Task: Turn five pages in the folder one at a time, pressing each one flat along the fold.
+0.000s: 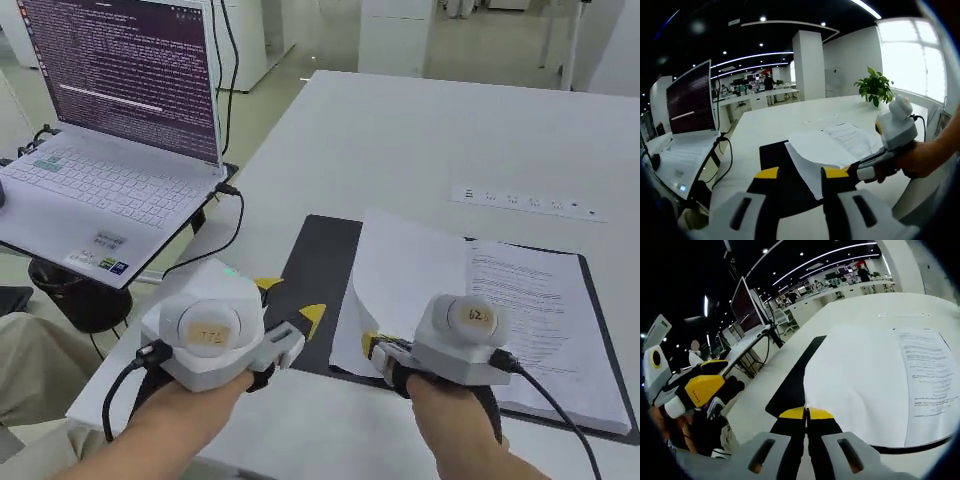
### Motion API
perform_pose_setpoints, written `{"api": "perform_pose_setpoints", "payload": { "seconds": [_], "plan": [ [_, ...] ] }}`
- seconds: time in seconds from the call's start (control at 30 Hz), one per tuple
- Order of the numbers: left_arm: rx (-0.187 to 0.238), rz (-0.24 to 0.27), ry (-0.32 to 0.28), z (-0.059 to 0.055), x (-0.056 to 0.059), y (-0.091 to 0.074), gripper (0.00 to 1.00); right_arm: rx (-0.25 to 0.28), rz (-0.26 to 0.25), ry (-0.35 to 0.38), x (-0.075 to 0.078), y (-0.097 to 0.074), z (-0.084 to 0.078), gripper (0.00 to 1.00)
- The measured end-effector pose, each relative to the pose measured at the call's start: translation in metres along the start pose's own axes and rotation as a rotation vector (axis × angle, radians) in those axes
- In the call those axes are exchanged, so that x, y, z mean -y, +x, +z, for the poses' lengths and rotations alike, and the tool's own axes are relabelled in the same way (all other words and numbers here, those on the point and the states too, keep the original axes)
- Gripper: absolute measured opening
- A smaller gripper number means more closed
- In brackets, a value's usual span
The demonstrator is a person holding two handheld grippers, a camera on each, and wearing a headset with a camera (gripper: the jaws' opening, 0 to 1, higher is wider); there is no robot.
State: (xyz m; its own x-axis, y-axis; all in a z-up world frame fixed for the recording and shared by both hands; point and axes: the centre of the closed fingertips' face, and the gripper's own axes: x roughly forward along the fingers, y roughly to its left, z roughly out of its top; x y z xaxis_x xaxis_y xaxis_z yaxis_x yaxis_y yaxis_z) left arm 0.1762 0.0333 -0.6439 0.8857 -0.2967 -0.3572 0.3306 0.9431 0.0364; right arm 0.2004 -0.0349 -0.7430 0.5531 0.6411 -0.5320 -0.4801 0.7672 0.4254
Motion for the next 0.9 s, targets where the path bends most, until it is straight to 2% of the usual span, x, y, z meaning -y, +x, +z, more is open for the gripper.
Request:
{"api": "perform_pose_setpoints", "payload": {
  "seconds": [0.07, 0.17, 0.23, 0.37, 0.43, 0.57, 0.8, 0.9],
  "plan": [
    [-0.006, 0.001, -0.006, -0.004, -0.001, -0.001, 0.30, -0.033, -0.013, -0.046, 0.003, 0.006, -0.008, 0.00],
    [-0.024, -0.001, -0.014, -0.012, -0.001, 0.000, 0.30, -0.050, -0.013, -0.040, 0.004, 0.014, -0.015, 0.00],
    [-0.038, -0.005, -0.022, -0.019, -0.001, 0.001, 0.30, -0.080, -0.026, 0.000, 0.008, 0.019, -0.023, 0.00],
    [-0.066, -0.016, -0.036, -0.031, 0.001, 0.004, 0.29, -0.092, -0.037, -0.005, 0.013, 0.029, -0.029, 0.00],
    [-0.078, -0.023, -0.038, -0.035, 0.002, 0.006, 0.29, -0.087, -0.035, -0.009, 0.013, 0.028, -0.030, 0.00],
    [-0.101, -0.036, -0.039, -0.040, 0.004, 0.012, 0.28, -0.081, 0.002, -0.015, 0.008, 0.030, -0.032, 0.05],
    [-0.107, -0.056, -0.024, -0.037, 0.012, 0.026, 0.28, -0.065, 0.056, -0.012, -0.002, 0.023, -0.033, 0.07],
    [-0.114, -0.066, -0.021, -0.039, 0.016, 0.033, 0.27, -0.045, 0.087, -0.007, -0.006, 0.017, -0.030, 0.15]
  ]
}}
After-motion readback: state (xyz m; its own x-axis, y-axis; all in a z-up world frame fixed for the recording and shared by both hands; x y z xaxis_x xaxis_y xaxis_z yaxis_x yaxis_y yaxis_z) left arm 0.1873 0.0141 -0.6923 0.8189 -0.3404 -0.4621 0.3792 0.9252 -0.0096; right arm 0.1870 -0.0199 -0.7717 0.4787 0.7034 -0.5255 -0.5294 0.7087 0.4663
